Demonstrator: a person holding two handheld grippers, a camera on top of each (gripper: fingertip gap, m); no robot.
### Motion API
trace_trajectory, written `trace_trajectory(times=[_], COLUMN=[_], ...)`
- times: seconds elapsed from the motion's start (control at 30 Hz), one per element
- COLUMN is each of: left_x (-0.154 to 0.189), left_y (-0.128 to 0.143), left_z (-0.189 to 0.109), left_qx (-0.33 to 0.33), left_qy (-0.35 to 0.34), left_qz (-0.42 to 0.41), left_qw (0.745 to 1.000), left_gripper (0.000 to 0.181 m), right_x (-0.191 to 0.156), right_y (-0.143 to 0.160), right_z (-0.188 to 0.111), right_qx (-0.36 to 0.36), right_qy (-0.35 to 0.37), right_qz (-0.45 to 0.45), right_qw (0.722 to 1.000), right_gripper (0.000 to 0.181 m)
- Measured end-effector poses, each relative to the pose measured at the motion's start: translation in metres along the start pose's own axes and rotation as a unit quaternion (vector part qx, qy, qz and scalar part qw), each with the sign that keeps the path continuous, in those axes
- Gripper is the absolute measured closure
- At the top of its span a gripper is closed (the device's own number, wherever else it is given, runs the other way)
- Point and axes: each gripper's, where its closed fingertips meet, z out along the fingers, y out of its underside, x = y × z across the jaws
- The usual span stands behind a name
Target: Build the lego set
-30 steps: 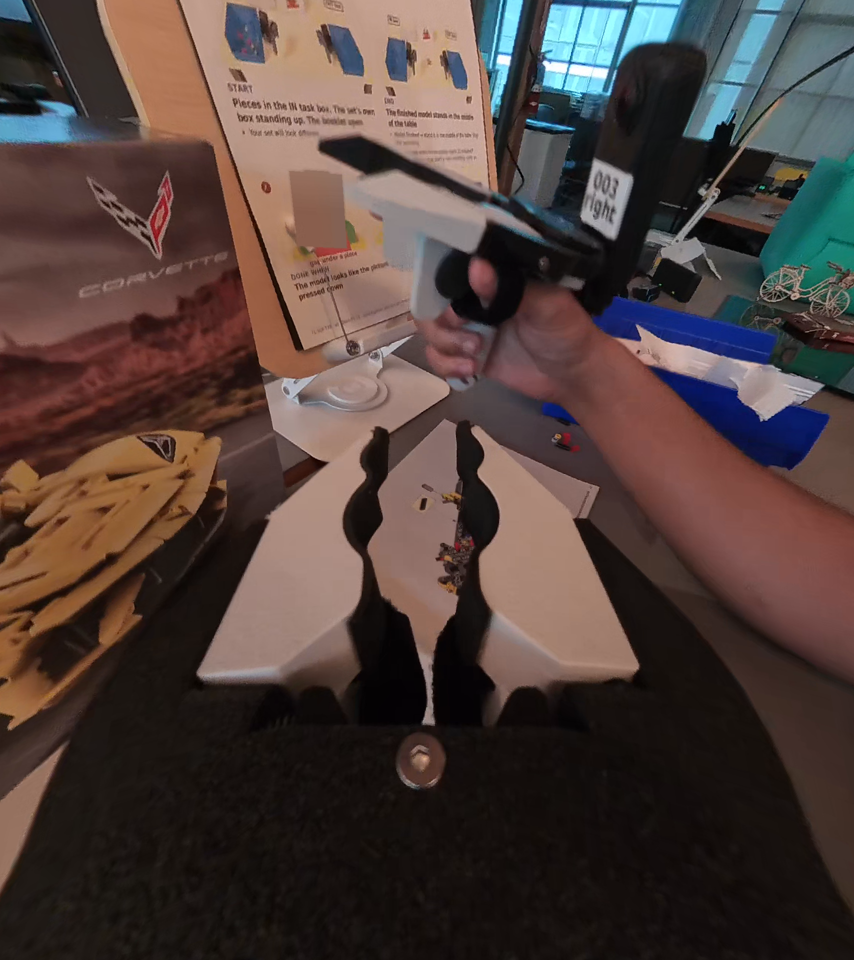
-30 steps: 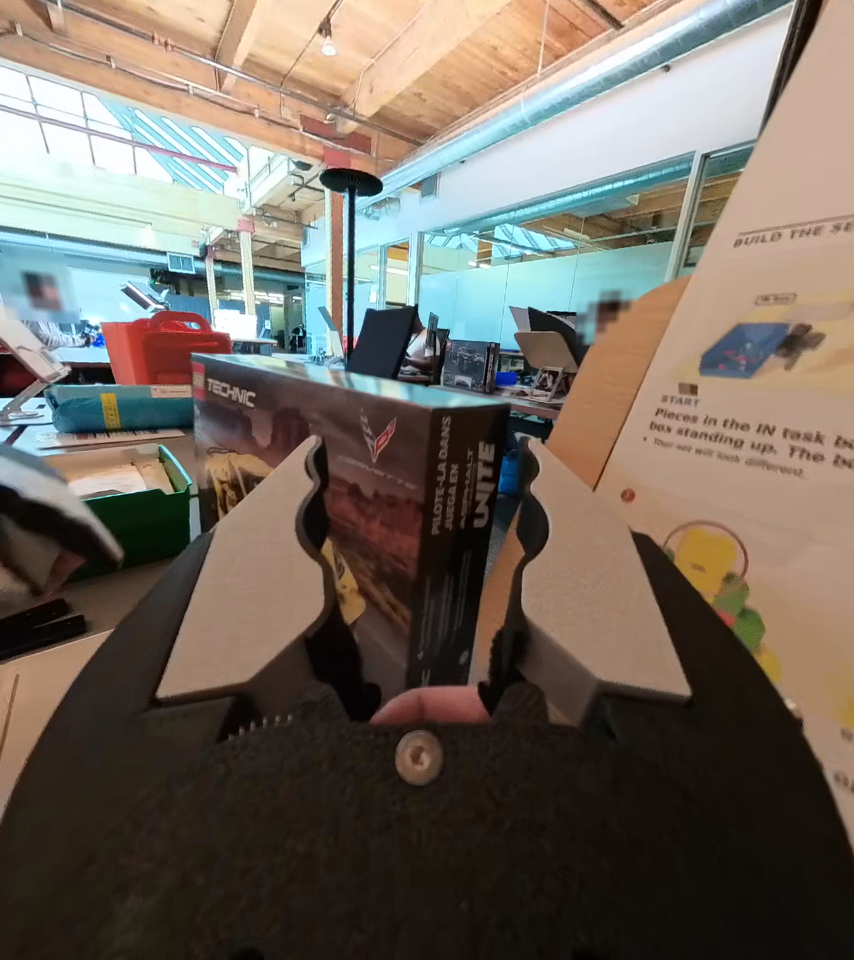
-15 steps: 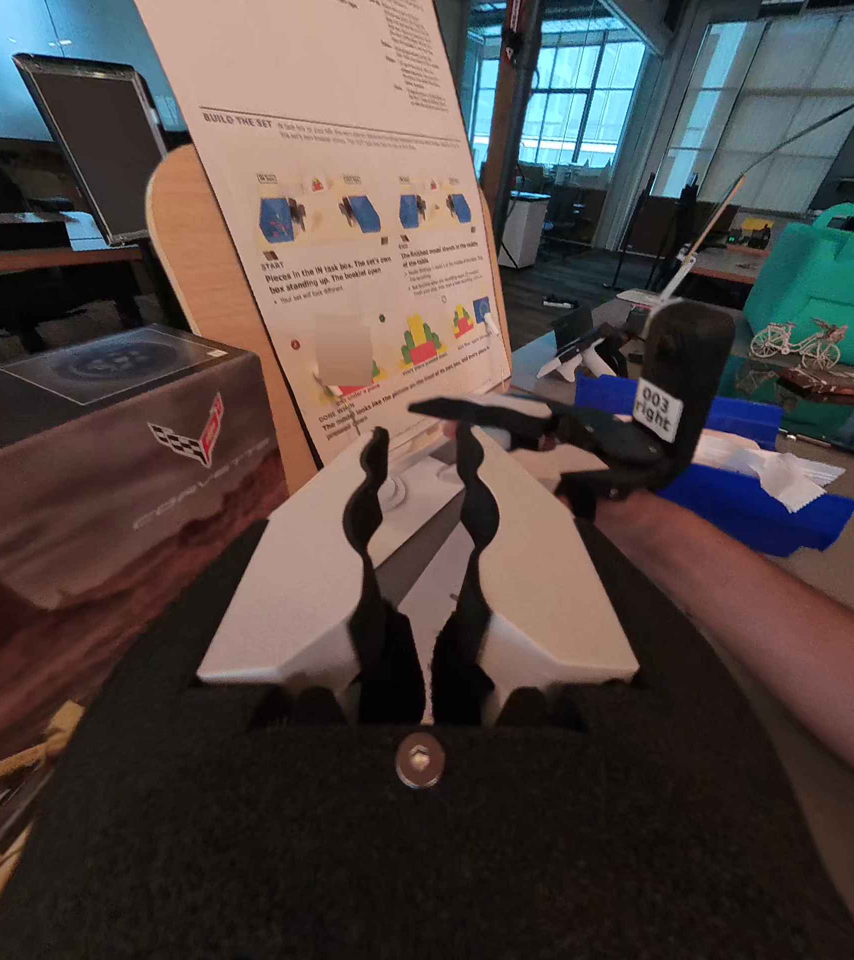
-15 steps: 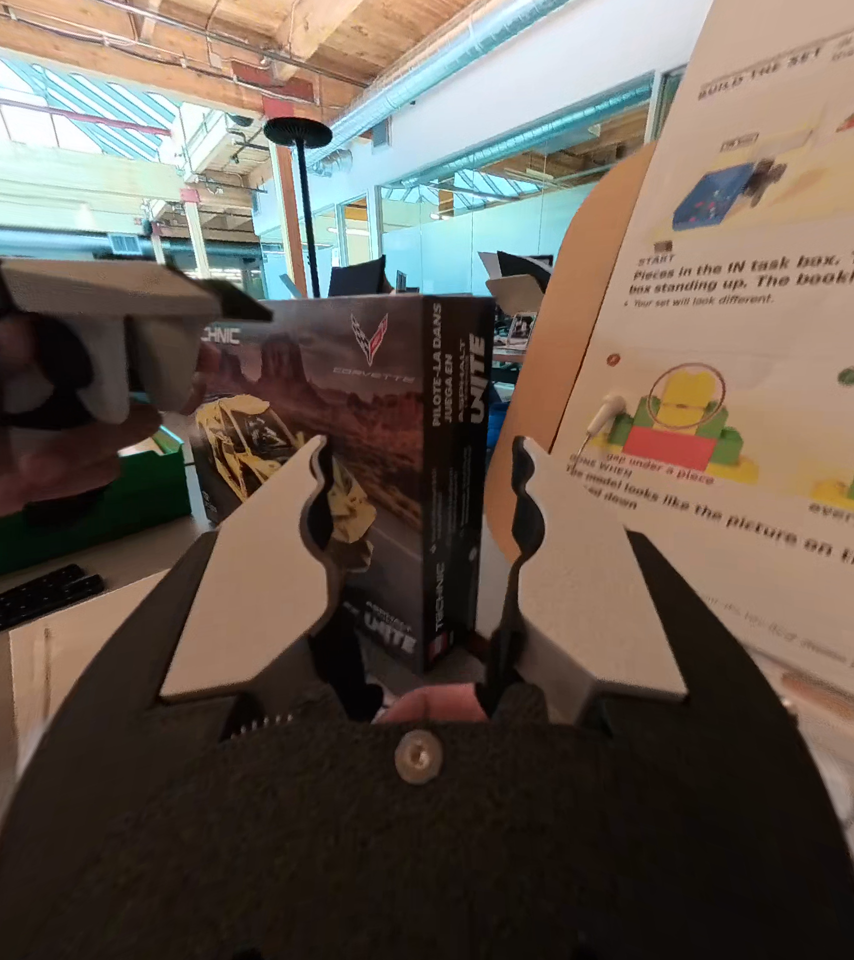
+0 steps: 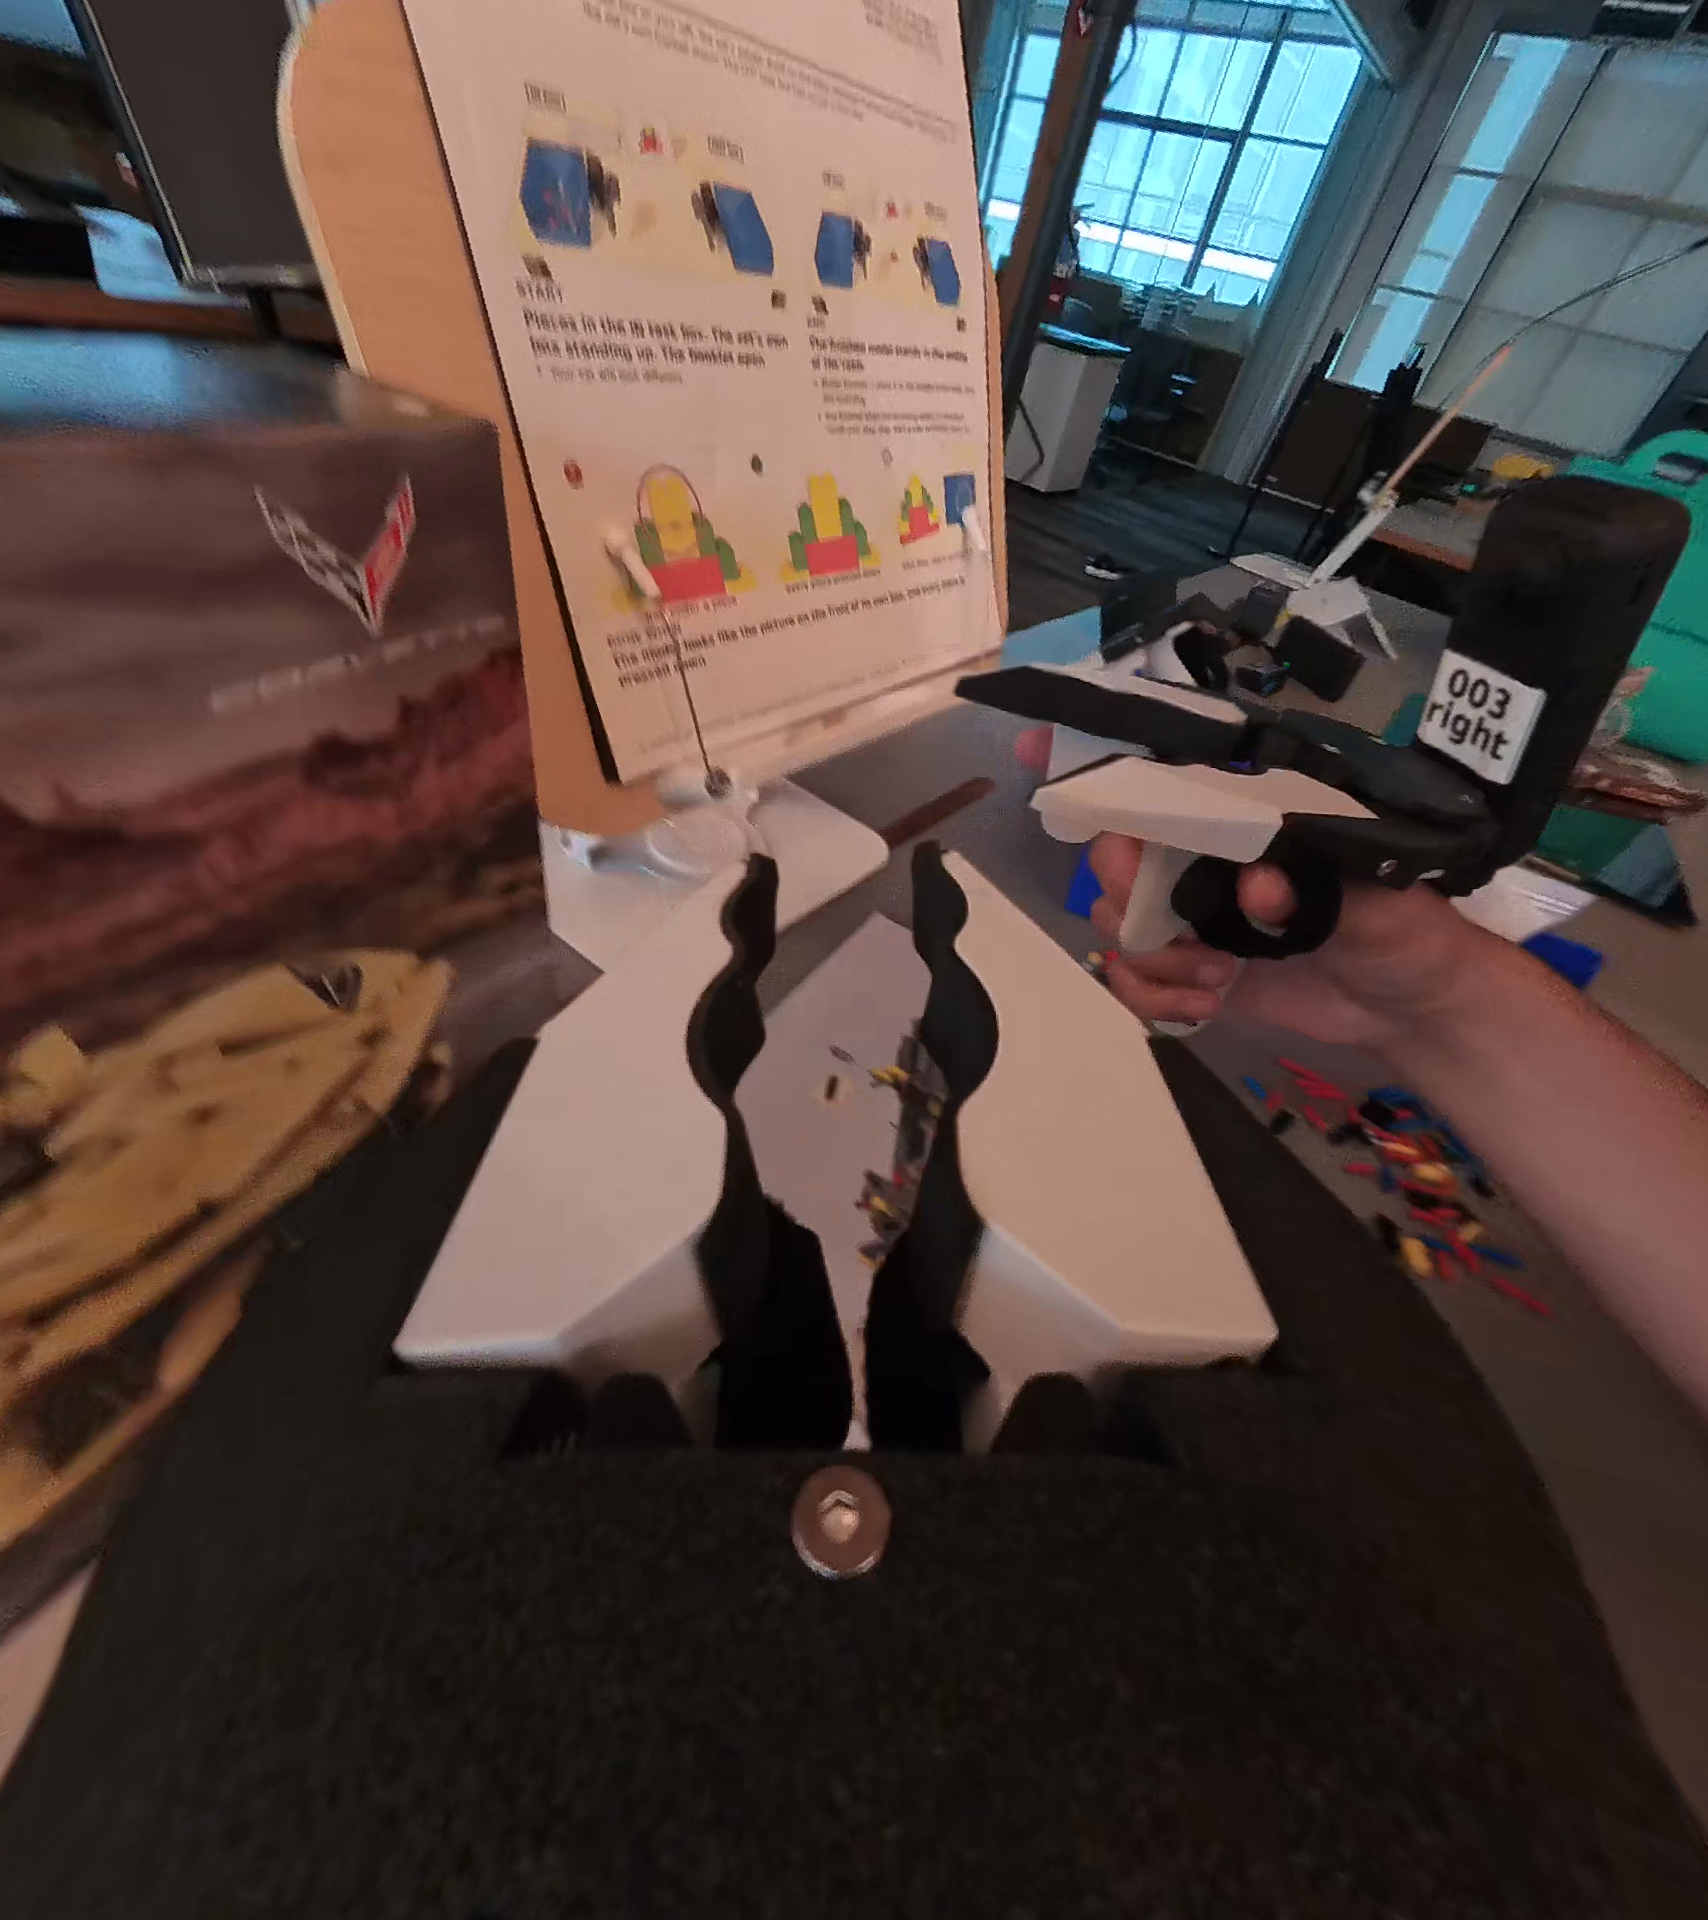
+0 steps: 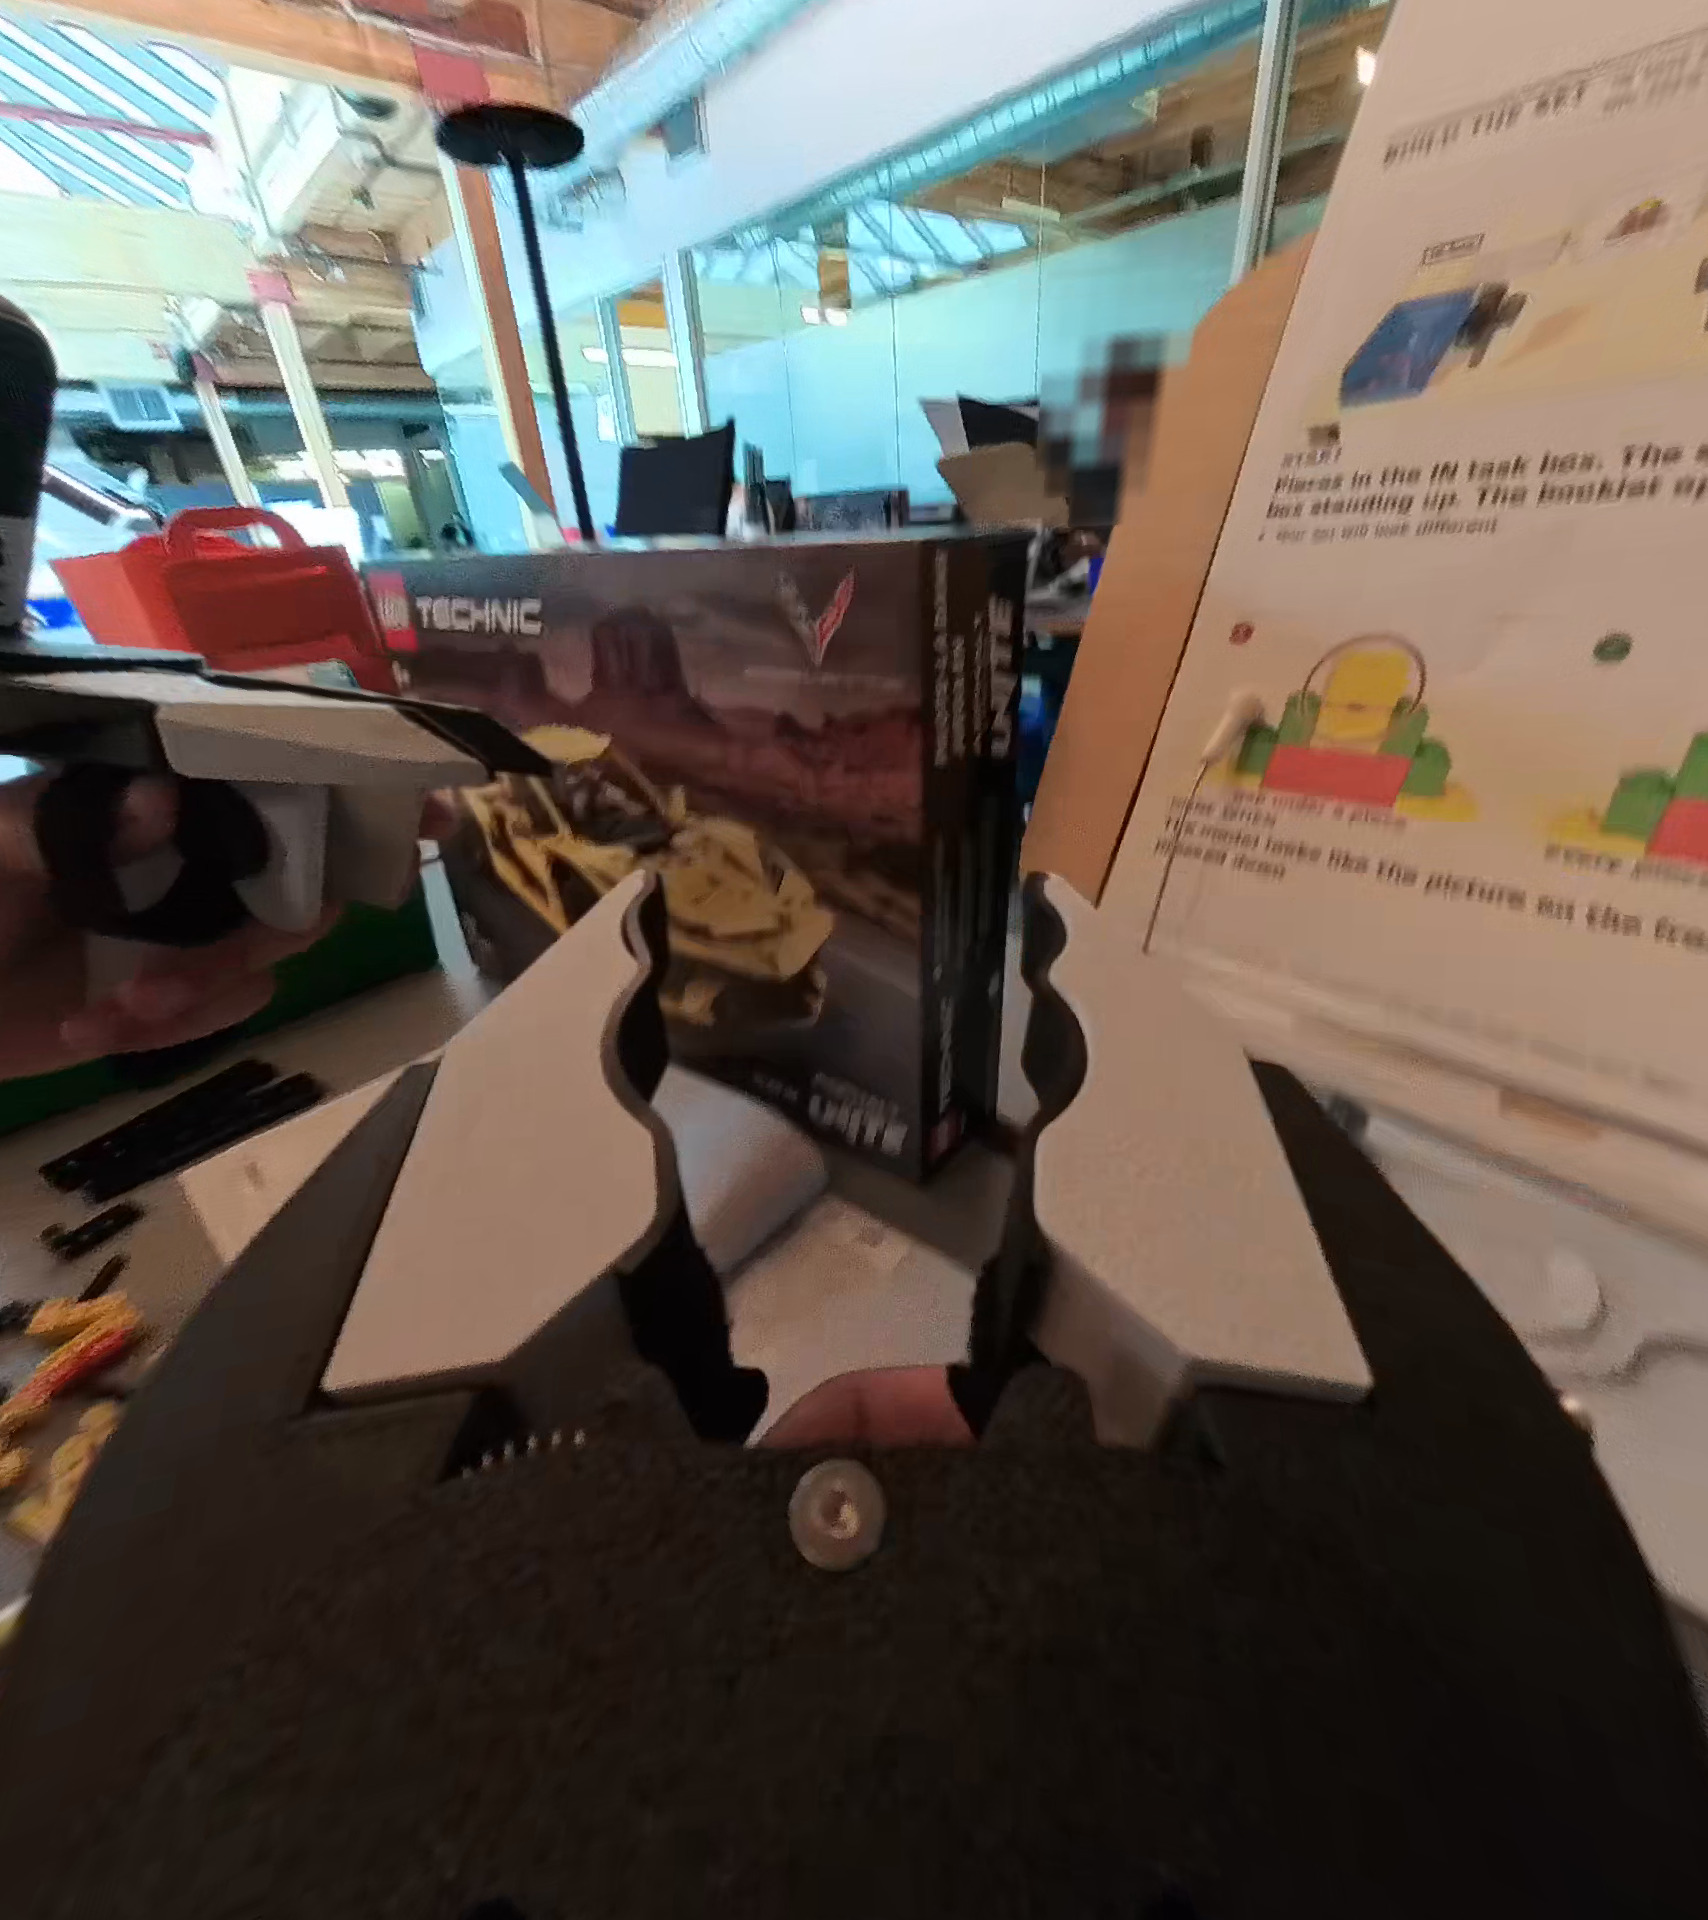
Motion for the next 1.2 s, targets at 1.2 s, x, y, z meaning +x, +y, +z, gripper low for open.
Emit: trace_trajectory(times=[1.2], left_x=[0.072], left_y=[0.096], left_z=[-0.045], left_qx=[-0.057], left_qy=[-0.017], left_qz=[-0.042], left_qw=[0.997], left_gripper=[0.157], right_x=[-0.079], right_y=[0.055], right_z=[-0.121], right_qx=[-0.057], right_qy=[0.093], right_qz=[0.013], right_qw=[0.994], right_gripper=[0.126])
